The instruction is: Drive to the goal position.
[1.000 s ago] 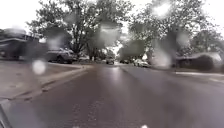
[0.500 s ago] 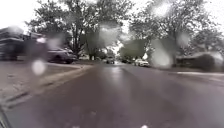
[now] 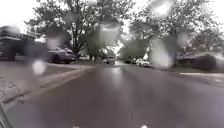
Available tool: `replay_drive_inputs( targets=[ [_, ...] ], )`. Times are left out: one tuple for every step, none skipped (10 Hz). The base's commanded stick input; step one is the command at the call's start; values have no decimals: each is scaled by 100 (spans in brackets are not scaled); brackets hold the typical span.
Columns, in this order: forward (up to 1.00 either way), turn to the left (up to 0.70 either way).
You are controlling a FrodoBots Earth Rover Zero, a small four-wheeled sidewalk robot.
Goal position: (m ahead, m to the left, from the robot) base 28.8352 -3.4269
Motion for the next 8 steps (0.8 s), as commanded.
replay_drive_inputs(
  targets=[
    [70, 0],
    [70, 0],
    [70, 0],
    [70, 0],
    [70, 0],
    [70, 0],
    [70, 0],
    [70, 0]
  ],
)
